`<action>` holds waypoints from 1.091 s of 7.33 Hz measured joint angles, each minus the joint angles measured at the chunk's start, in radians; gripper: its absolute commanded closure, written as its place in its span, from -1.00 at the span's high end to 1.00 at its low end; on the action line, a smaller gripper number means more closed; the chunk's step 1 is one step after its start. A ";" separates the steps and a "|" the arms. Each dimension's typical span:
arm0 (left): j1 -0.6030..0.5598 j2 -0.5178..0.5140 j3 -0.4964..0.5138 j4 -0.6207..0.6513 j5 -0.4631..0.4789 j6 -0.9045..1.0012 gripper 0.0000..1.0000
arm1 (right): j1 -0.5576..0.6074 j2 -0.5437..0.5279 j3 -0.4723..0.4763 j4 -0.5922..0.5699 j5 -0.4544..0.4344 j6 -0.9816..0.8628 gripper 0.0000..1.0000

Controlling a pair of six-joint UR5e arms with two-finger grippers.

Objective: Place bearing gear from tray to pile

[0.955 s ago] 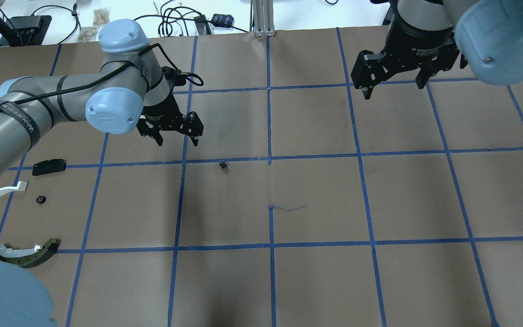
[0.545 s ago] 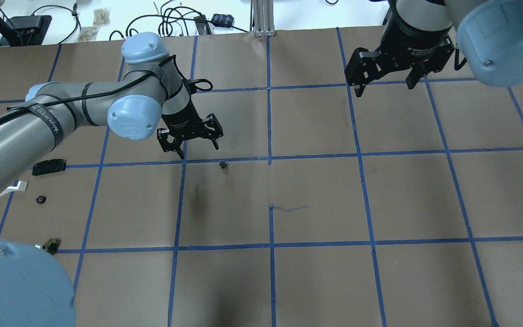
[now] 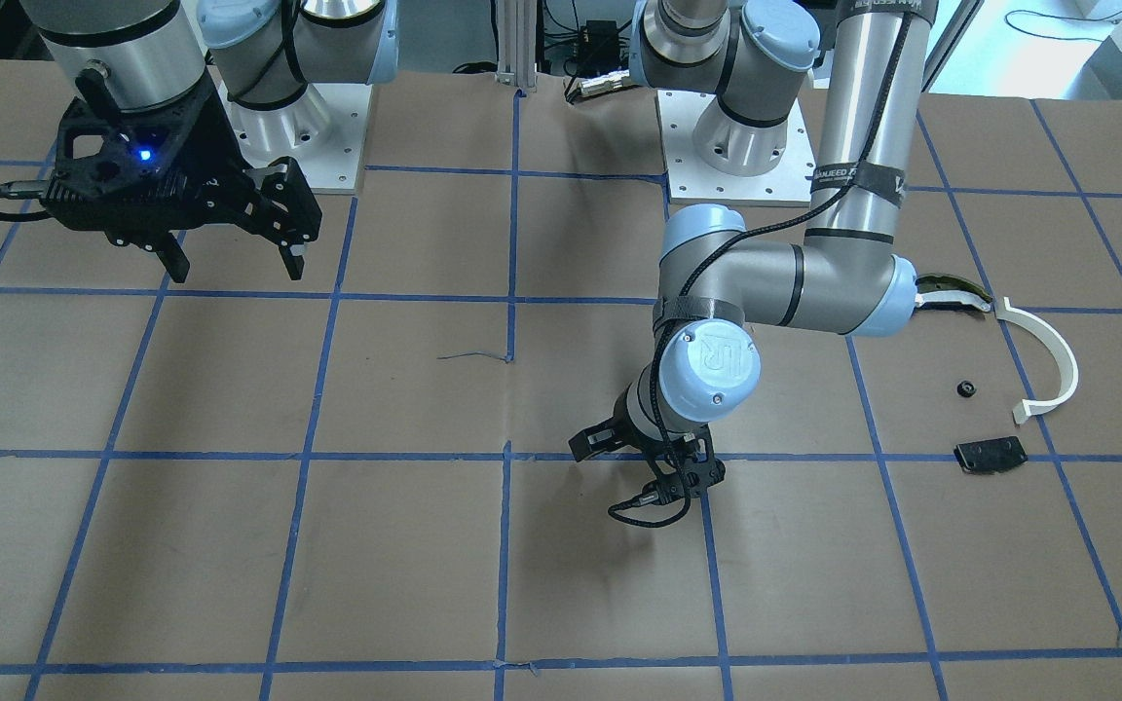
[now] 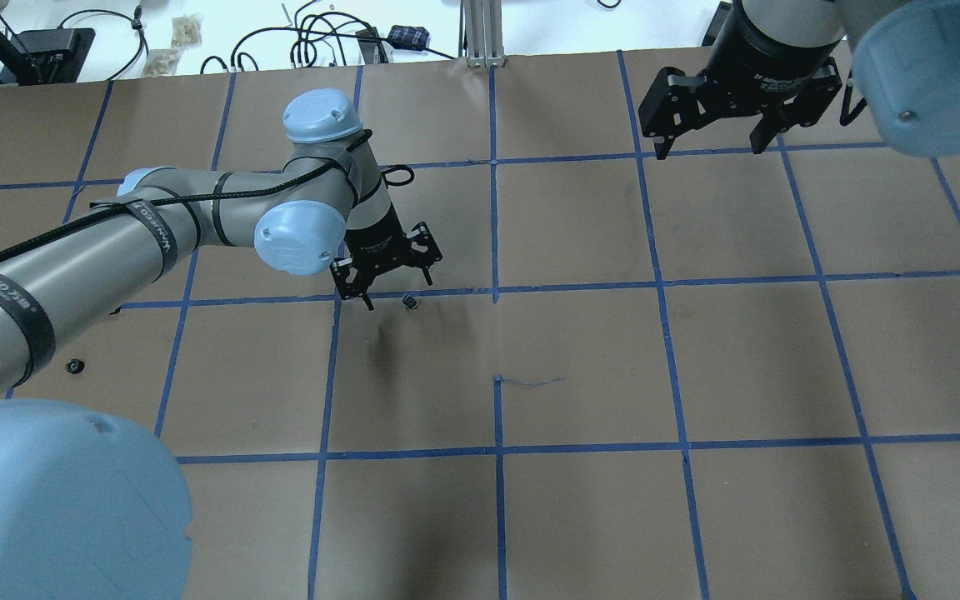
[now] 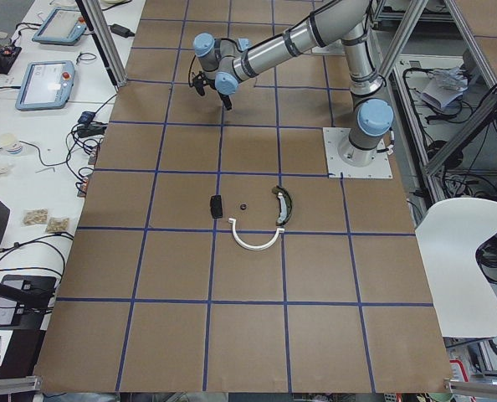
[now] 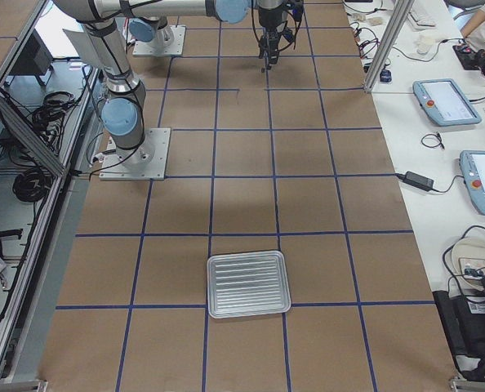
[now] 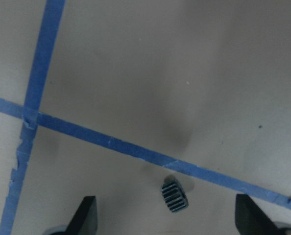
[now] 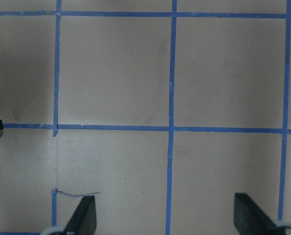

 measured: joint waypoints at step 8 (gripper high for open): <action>0.008 -0.004 0.013 -0.004 0.017 0.066 -1.00 | 0.003 -0.003 0.001 0.014 -0.017 -0.012 1.00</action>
